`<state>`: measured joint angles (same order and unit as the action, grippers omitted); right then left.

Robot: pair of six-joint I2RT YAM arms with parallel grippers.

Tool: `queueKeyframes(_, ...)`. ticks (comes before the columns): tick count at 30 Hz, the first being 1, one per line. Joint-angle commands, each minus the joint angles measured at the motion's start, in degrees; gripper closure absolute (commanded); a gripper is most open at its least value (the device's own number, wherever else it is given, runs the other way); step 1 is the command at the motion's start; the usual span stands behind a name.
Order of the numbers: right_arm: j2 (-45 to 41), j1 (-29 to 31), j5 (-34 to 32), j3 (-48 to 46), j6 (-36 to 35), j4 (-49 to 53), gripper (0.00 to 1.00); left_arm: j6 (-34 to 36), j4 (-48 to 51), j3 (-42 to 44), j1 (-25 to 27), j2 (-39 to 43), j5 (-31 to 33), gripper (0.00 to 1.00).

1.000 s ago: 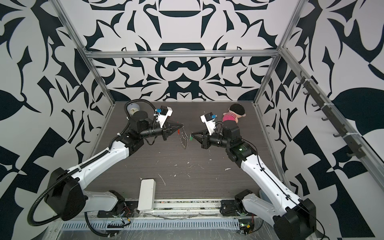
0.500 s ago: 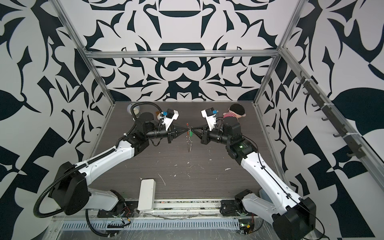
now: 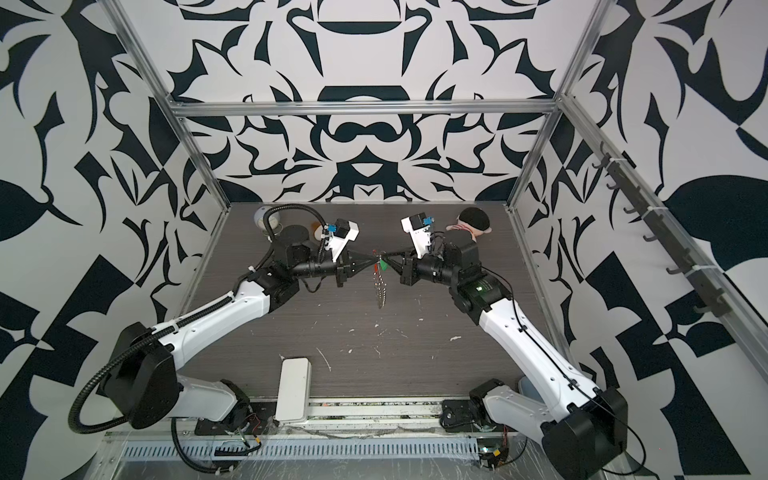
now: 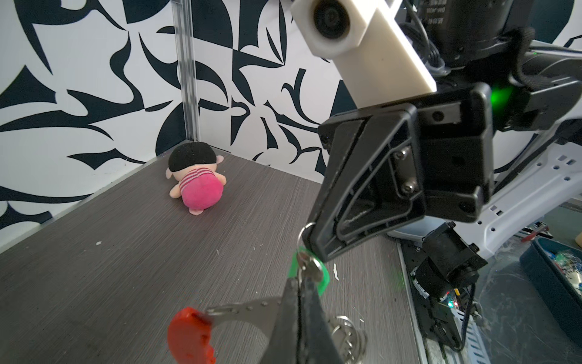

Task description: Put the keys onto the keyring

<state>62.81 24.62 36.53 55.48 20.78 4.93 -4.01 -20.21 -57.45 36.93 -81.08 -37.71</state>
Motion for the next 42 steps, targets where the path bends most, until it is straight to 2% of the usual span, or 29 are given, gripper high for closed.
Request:
queueKeyframes(1,-0.8,0.4,-0.7,1.7,-1.4,0.0,1.00,1.6,0.2,-1.0,0.1,1.0,2.2,1.00)
queueKeyframes(13,-0.3,0.7,-0.6,3.4,-3.7,3.6,1.00,2.0,1.7,-2.3,0.1,0.4,2.1,1.00)
queueKeyframes(29,3.9,1.7,-1.3,6.1,-4.2,3.1,1.00,1.5,2.0,-2.7,0.1,0.3,0.9,1.00)
queueKeyframes(42,4.7,1.7,-6.2,6.0,-2.7,2.8,1.00,2.5,1.8,-2.5,0.1,0.0,0.0,1.00)
